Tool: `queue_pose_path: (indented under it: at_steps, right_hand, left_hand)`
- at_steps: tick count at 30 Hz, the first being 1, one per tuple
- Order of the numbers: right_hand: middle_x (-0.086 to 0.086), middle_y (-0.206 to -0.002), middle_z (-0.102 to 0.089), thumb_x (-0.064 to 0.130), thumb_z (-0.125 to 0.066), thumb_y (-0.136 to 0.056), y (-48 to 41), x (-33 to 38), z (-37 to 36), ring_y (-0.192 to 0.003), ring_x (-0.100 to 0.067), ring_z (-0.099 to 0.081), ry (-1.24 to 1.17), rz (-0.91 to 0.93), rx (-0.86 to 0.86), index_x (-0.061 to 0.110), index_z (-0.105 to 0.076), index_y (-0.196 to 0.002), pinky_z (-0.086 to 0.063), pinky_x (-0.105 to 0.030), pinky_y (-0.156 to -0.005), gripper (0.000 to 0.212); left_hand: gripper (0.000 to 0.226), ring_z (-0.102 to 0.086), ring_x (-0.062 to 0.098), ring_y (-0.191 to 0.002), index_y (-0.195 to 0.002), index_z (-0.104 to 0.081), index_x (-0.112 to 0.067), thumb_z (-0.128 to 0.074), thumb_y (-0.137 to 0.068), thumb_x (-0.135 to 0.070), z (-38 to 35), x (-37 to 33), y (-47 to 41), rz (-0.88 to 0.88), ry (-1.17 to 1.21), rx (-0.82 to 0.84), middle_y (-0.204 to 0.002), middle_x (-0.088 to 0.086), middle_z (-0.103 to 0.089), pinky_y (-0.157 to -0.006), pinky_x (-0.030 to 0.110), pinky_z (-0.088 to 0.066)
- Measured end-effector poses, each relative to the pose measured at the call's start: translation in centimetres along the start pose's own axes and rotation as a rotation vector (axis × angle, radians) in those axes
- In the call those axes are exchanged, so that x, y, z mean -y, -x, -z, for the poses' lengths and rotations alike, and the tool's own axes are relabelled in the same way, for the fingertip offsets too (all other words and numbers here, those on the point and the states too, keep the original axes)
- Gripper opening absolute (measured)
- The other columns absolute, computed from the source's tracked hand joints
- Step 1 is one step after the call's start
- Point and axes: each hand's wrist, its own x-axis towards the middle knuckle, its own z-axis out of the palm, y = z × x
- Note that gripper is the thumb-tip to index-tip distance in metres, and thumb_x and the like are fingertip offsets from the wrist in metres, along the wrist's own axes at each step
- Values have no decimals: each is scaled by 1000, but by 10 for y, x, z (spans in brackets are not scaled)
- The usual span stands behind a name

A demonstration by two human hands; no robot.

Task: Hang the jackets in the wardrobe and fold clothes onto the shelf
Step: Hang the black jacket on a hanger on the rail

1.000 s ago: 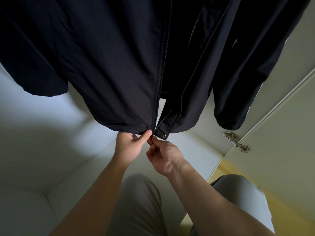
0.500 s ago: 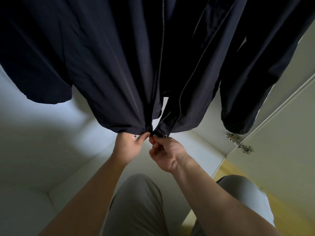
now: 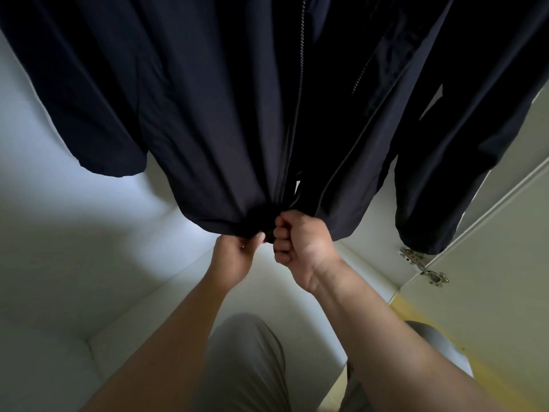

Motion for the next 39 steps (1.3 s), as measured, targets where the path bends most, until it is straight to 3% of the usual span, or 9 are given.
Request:
queue_pose_path:
  at_steps: [6, 9, 12, 18, 21, 24, 30, 35, 39]
  right_hand:
    - [5, -54, -30, 13, -40, -97, 4, 4, 0, -46, -11, -20, -42, 11, -14, 19, -44, -71, -13, -25, -46, 27]
    - [5, -55, -28, 14, -39, -99, 14, 21, -5, -46, -10, -18, -54, 31, 31, 19, -43, -71, -12, -24, -44, 29]
    - [4, -58, -28, 14, -42, -96, 35, 57, -13, -51, -12, -16, 12, 177, 84, 20, -43, -71, -10, -28, -49, 26]
    - [4, -58, -33, 25, -48, -100, 53, 79, -22, -51, -11, -20, 112, 145, 37, 20, -48, -77, -10, -29, -51, 23]
    - [4, -59, -33, 27, -48, -98, 56, 81, -26, -51, -12, -20, 203, 128, 7, 21, -47, -75, -11, -27, -48, 24]
    - [4, -56, -32, 26, -46, -98, 61, 84, -32, -48, -11, -19, 229, 108, 21, 21, -45, -70, -10, -26, -48, 29]
    - [4, -53, -32, 21, -44, -99, 70, 90, -40, -43, -11, -18, 235, 114, 53, 20, -43, -66, -10, -22, -41, 32]
    - [4, -54, -30, 17, -48, -95, 99, 135, -51, -43, -10, -20, 155, 320, 110, 20, -46, -66, -14, -20, -39, 29]
    - [4, -57, -34, 22, -47, -98, 116, 164, -52, -48, -10, -22, 175, 404, 177, 20, -48, -71, -12, -26, -46, 27]
  left_hand:
    - [29, -70, 9, -95, -121, -65, 0, -66, -92, 1, -12, -11, 4, 175, 526, 140, -103, -5, -75, -86, 25, -54]
    - [20, -69, 5, -81, -110, -64, 12, -65, -94, 0, -14, -2, -1, 205, 447, 32, -83, -12, -74, -78, 23, -54]
    - [10, -71, 6, -85, -95, -73, -11, -76, -90, -18, -5, -3, -9, 272, 383, -41, -87, -12, -77, -83, 29, -53]
    - [62, -70, 19, -59, -79, -71, -12, -44, -96, -65, 20, -45, -9, 456, -222, 128, -62, 0, -72, -75, 36, -59]
    - [61, -67, 28, -69, -77, -64, -18, -39, -92, -72, 34, -78, 4, 110, -709, -129, -70, 0, -67, -64, 32, -52]
    - [34, -60, 26, -71, -85, -58, -20, -57, -82, -54, 32, -111, 6, -381, -570, -455, -83, -1, -61, -53, 33, -43]
    - [14, -58, 31, -62, -74, -58, -8, -54, -80, -20, 15, -112, -27, -565, -406, -538, -69, 6, -59, -48, 37, -47]
    - [62, -46, 22, -55, -63, -47, -10, -36, -104, -54, 18, -111, -40, -601, -355, -561, -58, 1, -47, -54, 29, -39]
    - [56, -50, 16, -61, -74, -54, -12, -41, -100, -61, 26, -140, -38, -607, -333, -532, -66, -4, -52, -56, 27, -43]
